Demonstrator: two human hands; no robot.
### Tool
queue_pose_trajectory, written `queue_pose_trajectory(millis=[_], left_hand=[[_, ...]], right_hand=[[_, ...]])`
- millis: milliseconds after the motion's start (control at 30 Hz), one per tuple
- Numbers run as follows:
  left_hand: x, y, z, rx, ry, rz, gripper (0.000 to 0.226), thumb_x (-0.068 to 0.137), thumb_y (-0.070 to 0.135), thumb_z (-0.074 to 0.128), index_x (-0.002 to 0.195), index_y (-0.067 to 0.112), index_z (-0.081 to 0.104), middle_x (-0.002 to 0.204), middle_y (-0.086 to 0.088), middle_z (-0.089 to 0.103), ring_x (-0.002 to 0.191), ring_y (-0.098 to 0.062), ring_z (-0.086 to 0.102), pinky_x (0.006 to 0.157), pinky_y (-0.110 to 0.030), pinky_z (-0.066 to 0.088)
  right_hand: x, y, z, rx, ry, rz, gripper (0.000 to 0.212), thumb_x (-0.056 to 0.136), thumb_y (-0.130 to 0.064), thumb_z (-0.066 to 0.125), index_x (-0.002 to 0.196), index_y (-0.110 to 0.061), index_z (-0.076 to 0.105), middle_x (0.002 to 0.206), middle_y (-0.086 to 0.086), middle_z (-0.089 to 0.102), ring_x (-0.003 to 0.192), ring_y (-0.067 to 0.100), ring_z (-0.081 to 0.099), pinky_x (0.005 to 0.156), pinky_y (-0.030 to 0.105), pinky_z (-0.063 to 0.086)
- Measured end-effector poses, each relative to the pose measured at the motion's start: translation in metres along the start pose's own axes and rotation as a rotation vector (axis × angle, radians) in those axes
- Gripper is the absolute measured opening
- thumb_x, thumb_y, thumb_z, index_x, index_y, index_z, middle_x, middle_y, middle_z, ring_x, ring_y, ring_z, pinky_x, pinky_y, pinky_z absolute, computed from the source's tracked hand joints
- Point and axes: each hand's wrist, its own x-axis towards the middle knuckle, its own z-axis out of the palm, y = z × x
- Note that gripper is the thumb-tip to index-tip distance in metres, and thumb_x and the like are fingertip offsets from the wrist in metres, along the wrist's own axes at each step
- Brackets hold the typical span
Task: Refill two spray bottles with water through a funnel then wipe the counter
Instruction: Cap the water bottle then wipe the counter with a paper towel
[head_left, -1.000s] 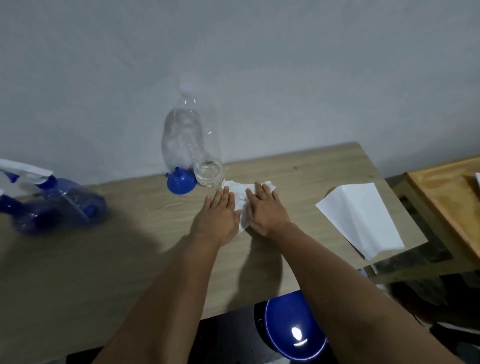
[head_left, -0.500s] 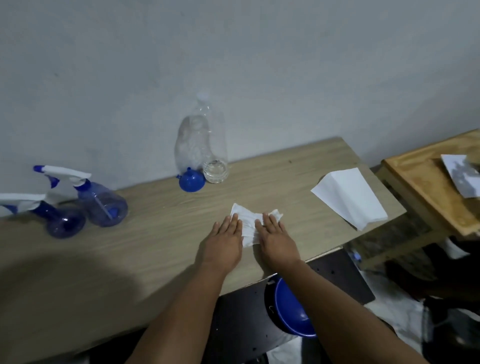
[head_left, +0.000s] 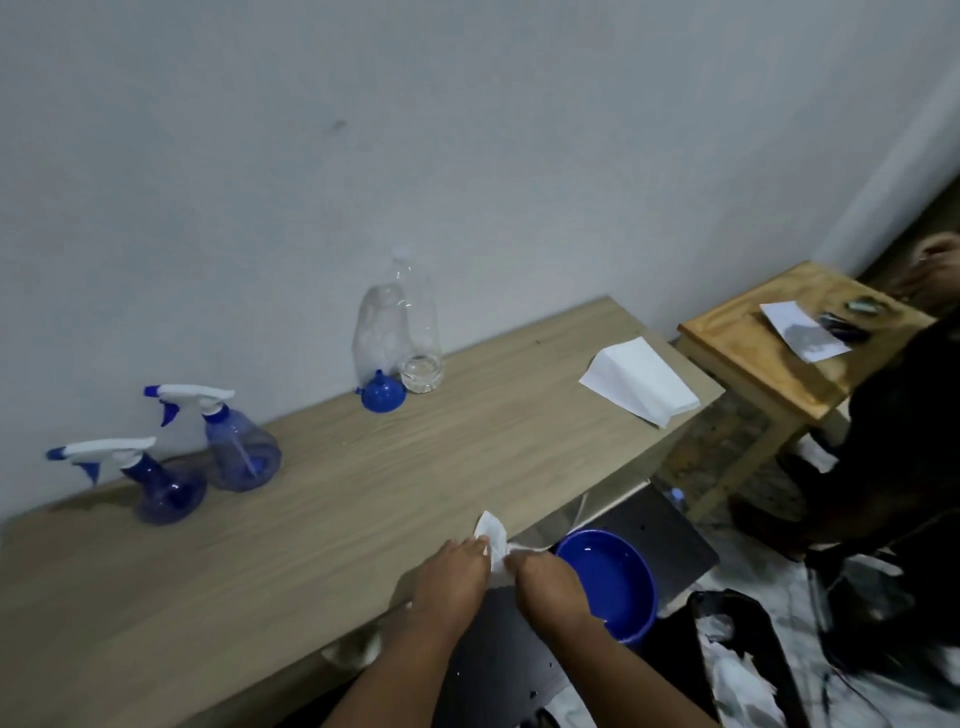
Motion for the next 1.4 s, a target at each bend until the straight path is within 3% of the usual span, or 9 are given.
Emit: queue_pose_trajectory(millis=[67,167,333,433,600,767,1033,1300,1400], left_hand=[[-0.015,0.002,-0.003,0.047,-0.059,0.03,0.034,0.096,0.015,0.045,0.125,0.017,0.063,0.123,-0.009,0.066,0.111,-0.032,0.062,0.089,-0.041,0.05],[-0.04,0.014,-0.006,0.069,-0.08,0.13,0.038,0.091,0.025,0.04,0.115,0.014,0.068,0.114,-0.012,0.069,0.104,-0.036,0.064,0.084,-0.04,0.05],[-0.059,0.043,-0.009,-0.099,0.01,0.176,0.026,0.093,0.026,0.049,0.108,0.02,0.07,0.108,-0.007,0.071,0.1,-0.031,0.066,0.073,-0.034,0.045],[-0.059,0.065,-0.02,-0.25,0.028,0.159,0.022,0.088,0.027,0.054,0.099,0.02,0.072,0.1,-0.005,0.074,0.094,-0.029,0.068,0.072,-0.033,0.049],[-0.047,0.106,-0.026,-0.499,0.004,0.128,0.011,0.086,0.03,0.062,0.075,0.028,0.064,0.084,0.004,0.074,0.085,-0.02,0.069,0.077,-0.035,0.057],[-0.04,0.156,-0.017,-0.665,-0.077,0.129,0.016,0.085,0.019,0.063,0.069,0.022,0.063,0.057,0.006,0.068,0.063,-0.017,0.071,0.071,-0.038,0.061],[-0.029,0.247,0.002,-0.621,-0.206,0.303,0.006,0.084,0.023,0.063,0.079,0.025,0.064,0.07,0.006,0.073,0.076,-0.013,0.069,0.076,-0.037,0.058],[0.015,0.341,0.027,-0.535,-0.269,0.369,0.007,0.085,0.019,0.066,0.083,0.026,0.068,0.086,0.007,0.071,0.083,-0.016,0.066,0.069,-0.027,0.05],[0.042,0.377,0.046,-0.488,-0.325,0.343,0.01,0.083,0.014,0.065,0.088,0.021,0.07,0.093,0.002,0.071,0.085,-0.017,0.064,0.067,-0.025,0.046]], right_hand=[[-0.03,-0.008,0.008,0.048,-0.038,0.061,0.027,0.101,-0.003,0.052,0.112,-0.022,0.066,0.111,0.003,0.072,0.102,0.021,0.07,0.087,0.036,0.057],[-0.066,-0.01,0.02,0.238,-0.005,0.181,0.026,0.101,-0.007,0.051,0.093,-0.026,0.068,0.092,-0.003,0.07,0.082,0.01,0.064,0.08,0.031,0.055],[-0.098,0.016,0.002,0.503,0.066,0.335,0.035,0.096,-0.002,0.054,0.112,-0.02,0.08,0.111,0.0,0.078,0.096,0.016,0.068,0.083,0.031,0.054],[-0.114,0.041,-0.015,0.671,0.173,0.431,0.029,0.093,-0.004,0.06,0.108,-0.015,0.082,0.109,0.002,0.079,0.101,0.018,0.07,0.083,0.029,0.052],[-0.153,0.078,-0.027,1.121,0.404,0.584,0.016,0.09,-0.002,0.072,0.083,-0.016,0.078,0.086,0.011,0.074,0.078,0.024,0.068,0.076,0.043,0.06],[-0.205,0.107,-0.028,1.518,0.438,0.683,0.017,0.09,0.002,0.076,0.104,-0.006,0.072,0.089,0.016,0.07,0.061,0.02,0.063,0.06,0.033,0.055],[-0.251,0.163,-0.005,1.666,0.541,0.848,0.024,0.088,0.011,0.072,0.111,0.004,0.07,0.063,0.01,0.059,0.048,0.016,0.045,0.044,0.022,0.035],[-0.258,0.259,0.006,1.715,0.61,0.978,0.02,0.089,0.015,0.067,0.099,-0.001,0.07,0.087,0.021,0.062,0.062,0.023,0.055,0.057,0.03,0.049],[-0.248,0.308,0.019,1.727,0.581,1.058,0.018,0.088,0.015,0.069,0.098,0.001,0.071,0.083,0.019,0.066,0.066,0.025,0.059,0.058,0.032,0.055]])
